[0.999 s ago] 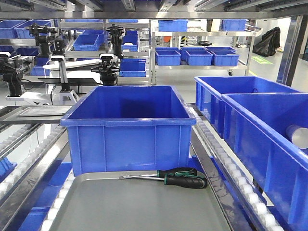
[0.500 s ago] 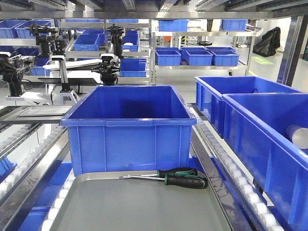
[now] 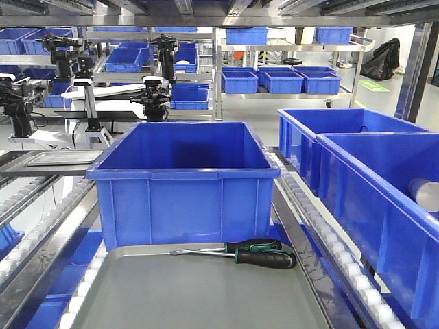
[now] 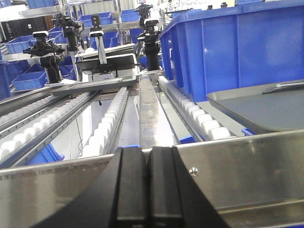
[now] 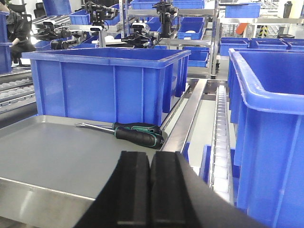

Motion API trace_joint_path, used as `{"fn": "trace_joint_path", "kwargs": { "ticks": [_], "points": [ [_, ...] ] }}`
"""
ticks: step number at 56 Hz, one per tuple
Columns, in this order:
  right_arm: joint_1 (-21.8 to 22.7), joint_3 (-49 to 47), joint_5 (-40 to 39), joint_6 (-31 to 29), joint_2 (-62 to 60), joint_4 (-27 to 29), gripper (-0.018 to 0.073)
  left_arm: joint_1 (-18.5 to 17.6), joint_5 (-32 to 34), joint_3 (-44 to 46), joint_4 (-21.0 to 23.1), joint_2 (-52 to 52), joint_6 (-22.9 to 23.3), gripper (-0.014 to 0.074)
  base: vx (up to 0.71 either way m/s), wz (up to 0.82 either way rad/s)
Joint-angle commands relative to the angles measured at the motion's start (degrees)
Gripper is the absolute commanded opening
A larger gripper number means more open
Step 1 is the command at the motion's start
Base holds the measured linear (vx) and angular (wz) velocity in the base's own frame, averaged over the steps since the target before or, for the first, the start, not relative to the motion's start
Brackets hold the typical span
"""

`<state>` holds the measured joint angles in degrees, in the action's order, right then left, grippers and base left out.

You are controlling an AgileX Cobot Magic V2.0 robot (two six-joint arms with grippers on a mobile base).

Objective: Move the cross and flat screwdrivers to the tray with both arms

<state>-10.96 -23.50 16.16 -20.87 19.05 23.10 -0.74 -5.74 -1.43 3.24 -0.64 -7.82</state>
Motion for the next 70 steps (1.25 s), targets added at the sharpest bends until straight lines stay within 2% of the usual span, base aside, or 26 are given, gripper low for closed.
{"fn": "trace_joint_path", "kwargs": {
  "ticks": [1,6,9,17,21,24,32,35,44,70],
  "points": [
    [0.31,-1.66,-4.44,-0.07,0.38,0.29,-0.0008,0.09,4.38,1.38,0.09,-0.16,0.45,0.0003,0.00,0.00],
    [0.31,-1.66,-4.81,-0.66,0.38,-1.23,-0.0008,0.09,4.38,1.38,0.09,-0.16,0.45,0.0003,0.00,0.00],
    [0.47,-1.66,-4.19,1.25,0.38,-5.79,-0.0008,0.09,4.38,1.38,0.09,-0.16,0.45,0.0003,0.00,0.00],
    [4.42,4.02,-7.32,20.33,-1.94,-21.53,-0.0008,0.09,4.43,1.38,0.09,-0.17,0.45,0.0003,0.00,0.00],
    [6.48,9.89,-10.57,24.94,-5.15,-25.67,-0.0008,0.09,4.43,1.38,0.09,-0.17,0.45,0.0003,0.00,0.00],
    [7.84,14.51,-12.98,25.42,-8.19,-27.26,-0.0008,0.09,4.43,1.38,0.09,-0.17,0.45,0.0003,0.00,0.00],
    [9.44,25.85,-17.06,25.49,-18.59,-27.52,-0.0008,0.09,4.43,1.38,0.09,-0.17,0.45,0.0003,0.00,0.00],
    [9.44,25.56,-12.94,25.49,-20.28,-27.34,-0.0008,0.09,4.43,1.38,0.09,-0.17,0.45,0.0003,0.00,0.00],
    [9.32,25.64,-10.12,25.44,-20.01,-27.34,-0.0008,0.09,4.43,1.38,0.09,-0.24,0.45,0.0003,0.00,0.00],
    [9.32,25.64,-10.10,25.44,-20.02,-27.34,-0.0008,0.09,4.49,1.38,0.09,-0.23,0.45,0.0003,0.00,0.00]
  ]
}}
